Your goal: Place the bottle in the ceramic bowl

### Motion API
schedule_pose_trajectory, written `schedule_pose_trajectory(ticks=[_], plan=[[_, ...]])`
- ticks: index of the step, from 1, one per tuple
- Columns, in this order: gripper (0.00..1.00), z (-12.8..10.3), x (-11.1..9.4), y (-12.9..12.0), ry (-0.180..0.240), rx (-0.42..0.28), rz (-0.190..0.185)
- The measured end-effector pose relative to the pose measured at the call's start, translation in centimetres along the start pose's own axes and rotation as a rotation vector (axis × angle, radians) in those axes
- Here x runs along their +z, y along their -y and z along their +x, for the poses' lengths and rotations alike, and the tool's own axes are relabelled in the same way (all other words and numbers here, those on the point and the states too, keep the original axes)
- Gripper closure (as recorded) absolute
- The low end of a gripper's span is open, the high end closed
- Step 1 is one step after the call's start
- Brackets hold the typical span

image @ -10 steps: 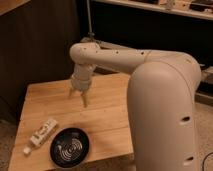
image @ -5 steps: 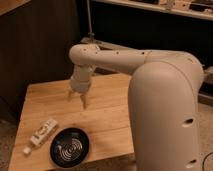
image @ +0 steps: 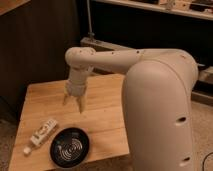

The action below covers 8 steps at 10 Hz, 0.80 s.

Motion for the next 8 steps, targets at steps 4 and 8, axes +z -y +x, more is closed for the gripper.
schedule_pose_trajectory(ticks=[4,8], plan=[[0.35,1.7,1.2,-2.5,-0.027,-0.036,0.011],[0.35,2.6,3.1,-4.8,-0.051,-0.094,0.008]])
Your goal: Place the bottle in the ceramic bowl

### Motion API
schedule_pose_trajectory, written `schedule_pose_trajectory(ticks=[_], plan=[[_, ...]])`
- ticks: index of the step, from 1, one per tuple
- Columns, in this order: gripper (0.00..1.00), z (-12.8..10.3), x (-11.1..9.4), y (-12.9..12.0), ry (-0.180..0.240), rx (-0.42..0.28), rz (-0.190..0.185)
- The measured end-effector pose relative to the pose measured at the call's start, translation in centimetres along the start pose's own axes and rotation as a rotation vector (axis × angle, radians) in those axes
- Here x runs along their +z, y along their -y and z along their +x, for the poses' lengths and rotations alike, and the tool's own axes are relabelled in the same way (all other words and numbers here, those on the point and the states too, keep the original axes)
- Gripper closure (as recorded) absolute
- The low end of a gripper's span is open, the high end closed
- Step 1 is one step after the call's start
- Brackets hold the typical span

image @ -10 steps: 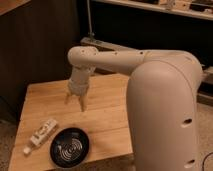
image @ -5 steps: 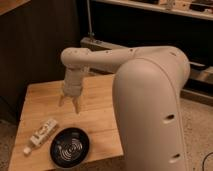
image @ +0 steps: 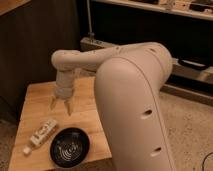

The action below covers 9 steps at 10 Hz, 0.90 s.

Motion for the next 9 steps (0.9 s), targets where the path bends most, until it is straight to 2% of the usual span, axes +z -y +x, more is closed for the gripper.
schedule_pose_trajectory(ticks=[6,9], plan=[[0.35,-1.1,4.2,-2.6,-0.042,-0.051,0.036],[0.35,-1.8,6.1,-3.3,-0.082,-0.066,0.039]])
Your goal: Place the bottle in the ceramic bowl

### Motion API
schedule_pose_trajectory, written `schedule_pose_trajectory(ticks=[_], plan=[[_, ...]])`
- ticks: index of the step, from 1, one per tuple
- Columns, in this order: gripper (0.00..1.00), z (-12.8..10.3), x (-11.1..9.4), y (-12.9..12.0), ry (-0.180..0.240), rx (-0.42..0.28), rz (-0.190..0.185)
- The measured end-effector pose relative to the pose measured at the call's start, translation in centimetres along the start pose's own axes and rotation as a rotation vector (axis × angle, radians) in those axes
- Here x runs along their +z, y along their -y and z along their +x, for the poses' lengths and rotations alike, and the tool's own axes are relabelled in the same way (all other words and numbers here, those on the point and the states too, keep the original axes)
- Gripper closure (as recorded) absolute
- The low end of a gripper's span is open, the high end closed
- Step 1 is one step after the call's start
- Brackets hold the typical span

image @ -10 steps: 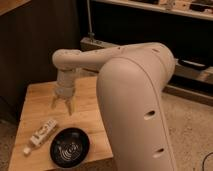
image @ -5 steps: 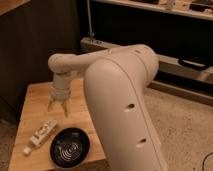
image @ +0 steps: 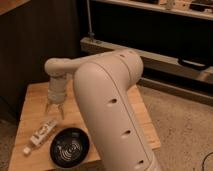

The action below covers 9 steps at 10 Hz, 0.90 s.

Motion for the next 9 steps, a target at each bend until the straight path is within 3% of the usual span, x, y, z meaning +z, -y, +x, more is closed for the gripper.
schedule_pose_trajectory(ticks=[9], plan=[[0.35,-2.1,5.2,-0.5,-0.133,0.016,0.005]])
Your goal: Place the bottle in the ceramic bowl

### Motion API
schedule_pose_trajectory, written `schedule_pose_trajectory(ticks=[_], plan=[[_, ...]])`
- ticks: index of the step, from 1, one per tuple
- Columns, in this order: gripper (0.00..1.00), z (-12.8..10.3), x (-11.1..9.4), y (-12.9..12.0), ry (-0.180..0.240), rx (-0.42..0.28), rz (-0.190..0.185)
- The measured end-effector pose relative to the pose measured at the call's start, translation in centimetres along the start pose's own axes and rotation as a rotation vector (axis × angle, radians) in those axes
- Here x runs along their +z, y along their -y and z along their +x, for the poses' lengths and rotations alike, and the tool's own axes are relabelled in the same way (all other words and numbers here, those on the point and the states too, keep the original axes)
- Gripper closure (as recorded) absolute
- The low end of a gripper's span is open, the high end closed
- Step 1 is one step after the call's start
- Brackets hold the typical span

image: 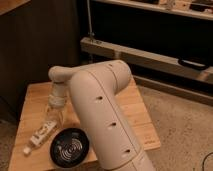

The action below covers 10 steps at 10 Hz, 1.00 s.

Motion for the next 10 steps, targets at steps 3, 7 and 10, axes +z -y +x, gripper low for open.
schedule_pose_trajectory(ticks=[3,7,10], plan=[[0.35,0.4,0.6,-0.6,-0.014,0.001,0.005],[0.35,1.1,1.3,-1.8,-0.020,-0.002,0.017],[0.35,1.3,2.1,-2.5,-0.021,-0.011,0.020]])
